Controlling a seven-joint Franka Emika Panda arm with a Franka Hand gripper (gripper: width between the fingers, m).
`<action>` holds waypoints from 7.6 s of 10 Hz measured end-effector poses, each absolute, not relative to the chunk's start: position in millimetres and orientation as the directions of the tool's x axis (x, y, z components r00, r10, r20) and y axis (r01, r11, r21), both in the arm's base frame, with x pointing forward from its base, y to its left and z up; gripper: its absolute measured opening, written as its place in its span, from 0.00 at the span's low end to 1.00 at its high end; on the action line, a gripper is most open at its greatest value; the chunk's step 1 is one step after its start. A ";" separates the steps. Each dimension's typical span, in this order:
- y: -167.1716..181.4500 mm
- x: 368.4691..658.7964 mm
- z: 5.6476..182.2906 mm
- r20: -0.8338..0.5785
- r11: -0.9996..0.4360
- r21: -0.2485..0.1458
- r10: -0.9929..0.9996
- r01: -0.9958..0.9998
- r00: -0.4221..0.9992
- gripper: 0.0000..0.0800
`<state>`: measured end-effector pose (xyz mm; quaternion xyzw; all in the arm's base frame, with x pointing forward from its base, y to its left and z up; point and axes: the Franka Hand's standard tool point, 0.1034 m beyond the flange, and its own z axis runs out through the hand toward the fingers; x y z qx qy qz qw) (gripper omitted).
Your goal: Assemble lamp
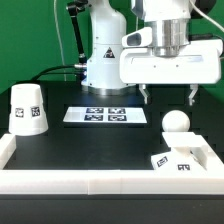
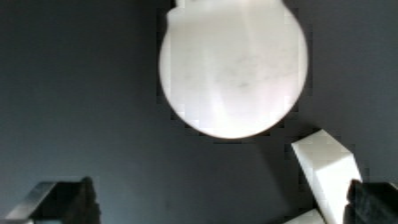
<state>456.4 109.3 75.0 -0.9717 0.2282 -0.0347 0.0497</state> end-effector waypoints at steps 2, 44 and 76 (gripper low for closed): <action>108.3 456.9 75.1 0.051 -0.911 -0.110 -0.404 -0.397 0.913 0.88; 86.3 491.0 88.4 -0.565 -0.983 -0.143 -0.012 -0.112 0.825 0.72; 78.4 606.1 157.9 0.508 -0.970 0.044 0.229 0.240 0.831 0.72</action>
Offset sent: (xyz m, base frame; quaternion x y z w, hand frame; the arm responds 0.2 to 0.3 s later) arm 0.0088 0.0233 -0.0127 -0.0258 0.0326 -0.0718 0.9966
